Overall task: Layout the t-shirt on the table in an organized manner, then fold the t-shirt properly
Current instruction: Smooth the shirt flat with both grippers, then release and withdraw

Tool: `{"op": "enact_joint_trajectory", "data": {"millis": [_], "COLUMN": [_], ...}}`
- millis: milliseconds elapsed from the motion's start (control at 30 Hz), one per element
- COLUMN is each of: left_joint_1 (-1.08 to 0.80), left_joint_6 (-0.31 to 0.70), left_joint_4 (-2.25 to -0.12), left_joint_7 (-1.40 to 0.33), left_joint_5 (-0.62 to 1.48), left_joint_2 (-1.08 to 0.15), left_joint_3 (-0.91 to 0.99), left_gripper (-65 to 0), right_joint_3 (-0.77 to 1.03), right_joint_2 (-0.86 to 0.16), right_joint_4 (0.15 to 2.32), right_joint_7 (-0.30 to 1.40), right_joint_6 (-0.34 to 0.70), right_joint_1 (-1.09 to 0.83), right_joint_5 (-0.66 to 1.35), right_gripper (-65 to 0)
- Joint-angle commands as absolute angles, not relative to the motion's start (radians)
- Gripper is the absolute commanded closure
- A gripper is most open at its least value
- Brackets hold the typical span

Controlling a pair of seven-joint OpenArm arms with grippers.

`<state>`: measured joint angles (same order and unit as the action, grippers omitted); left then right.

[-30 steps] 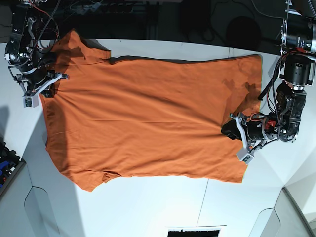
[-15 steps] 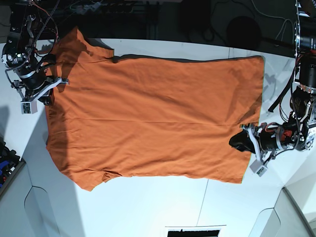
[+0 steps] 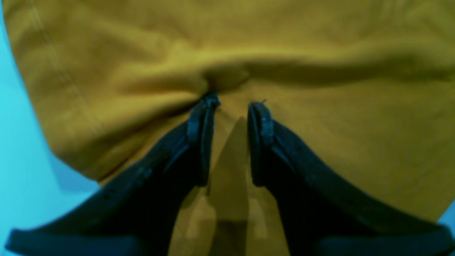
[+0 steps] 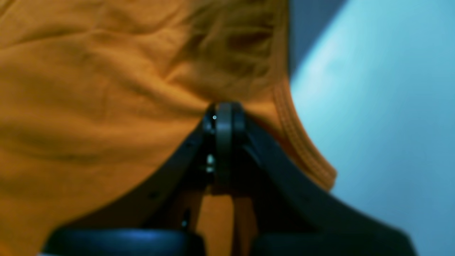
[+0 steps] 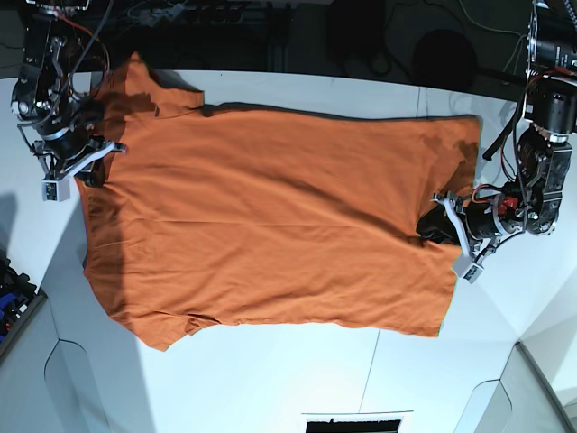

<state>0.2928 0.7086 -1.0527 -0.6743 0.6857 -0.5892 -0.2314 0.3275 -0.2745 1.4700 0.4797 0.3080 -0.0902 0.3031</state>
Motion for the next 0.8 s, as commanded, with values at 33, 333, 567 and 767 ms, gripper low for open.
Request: {"op": "enact_joint_trajectory", "data": {"millis": [33, 333, 567, 767], "left_joint_1": [0.323, 0.369, 0.337, 0.32], "left_joint_6": [0.698, 0.698, 0.698, 0.698], "left_joint_4": [-1.019, -0.971, -1.106, -1.266], "left_joint_7": [-0.676, -0.693, -0.776, -0.818], "left_joint_5": [0.649, 0.666, 0.885, 0.961], "left_joint_2": [-0.593, -0.599, -0.717, -0.8], "left_joint_3": [-0.23, -0.23, -0.229, -0.229], "left_gripper": [-19.4, -19.4, -19.4, -19.4], "right_joint_3": [0.332, 0.332, 0.369, 0.4], "right_joint_2": [-0.286, -0.286, -0.286, -0.286], "right_joint_4": [1.467, 1.466, 1.57, 1.709], "right_joint_7": [0.493, 0.514, 0.556, 0.59], "right_joint_6": [0.304, 0.303, 0.295, 0.295], "right_joint_1": [-0.064, -0.001, -0.05, -0.109], "right_joint_5": [0.295, 0.296, 0.297, 0.34], "right_gripper": [0.0, 0.0, 0.0, 0.0]}}
